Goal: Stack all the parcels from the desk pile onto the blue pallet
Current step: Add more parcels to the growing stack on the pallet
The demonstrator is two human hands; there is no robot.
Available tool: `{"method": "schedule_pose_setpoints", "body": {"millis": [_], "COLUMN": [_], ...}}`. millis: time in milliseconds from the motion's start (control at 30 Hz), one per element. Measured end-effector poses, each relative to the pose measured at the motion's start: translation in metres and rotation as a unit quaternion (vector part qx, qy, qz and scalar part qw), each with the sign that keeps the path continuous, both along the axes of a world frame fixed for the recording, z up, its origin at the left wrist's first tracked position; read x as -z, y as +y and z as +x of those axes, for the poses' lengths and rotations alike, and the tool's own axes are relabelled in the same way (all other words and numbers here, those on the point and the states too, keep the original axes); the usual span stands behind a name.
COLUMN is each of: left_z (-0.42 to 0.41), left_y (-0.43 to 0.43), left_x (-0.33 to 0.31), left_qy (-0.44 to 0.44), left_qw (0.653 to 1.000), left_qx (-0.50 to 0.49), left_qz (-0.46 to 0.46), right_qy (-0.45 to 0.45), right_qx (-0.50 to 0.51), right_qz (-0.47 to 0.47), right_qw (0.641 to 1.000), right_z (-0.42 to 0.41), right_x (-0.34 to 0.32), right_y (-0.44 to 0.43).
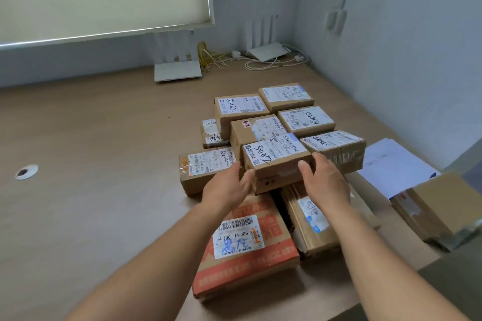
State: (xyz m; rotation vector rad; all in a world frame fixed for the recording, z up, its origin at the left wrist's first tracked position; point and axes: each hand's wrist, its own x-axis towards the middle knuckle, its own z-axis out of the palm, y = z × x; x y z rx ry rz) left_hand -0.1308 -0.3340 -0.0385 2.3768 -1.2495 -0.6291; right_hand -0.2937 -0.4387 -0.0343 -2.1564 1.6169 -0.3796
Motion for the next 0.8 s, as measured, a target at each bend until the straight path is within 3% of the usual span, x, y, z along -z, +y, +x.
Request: {"method": "schedule_pose_setpoints", "body": {"millis": [233,433,533,800], "left_z": [-0.011,-0.018,-0.026,-0.026], "left_y": [-0.021,-0.009,-0.007,0.014], "left_x": [0.005,0.015,0.012,0.006], "left_qy": [0.164,0.239,0.255,0.228], "left_qw": [0.982,0.958,0.955,0.955], "left_qx": [-0.080,-0.122,-0.110,-0.136], "left_qz": [-0.057,-0.097,-0.104,-0.130], "right_qy": [-0.085,-0.196,-0.197,-0.174], "right_qx": [-0.003,-0.028,-0.072,-0.122], "right_qz": [0.059,0.132,0.156,0.114], "right_qw": [0.995,0.971,0.965,0.970], "right_z": [0.009,0.004,-0.005,-0.006], "right_x": [0.006,0.008,0.012,0.016], "right_y": [-0.013,-0.012,-0.009,0.001]}}
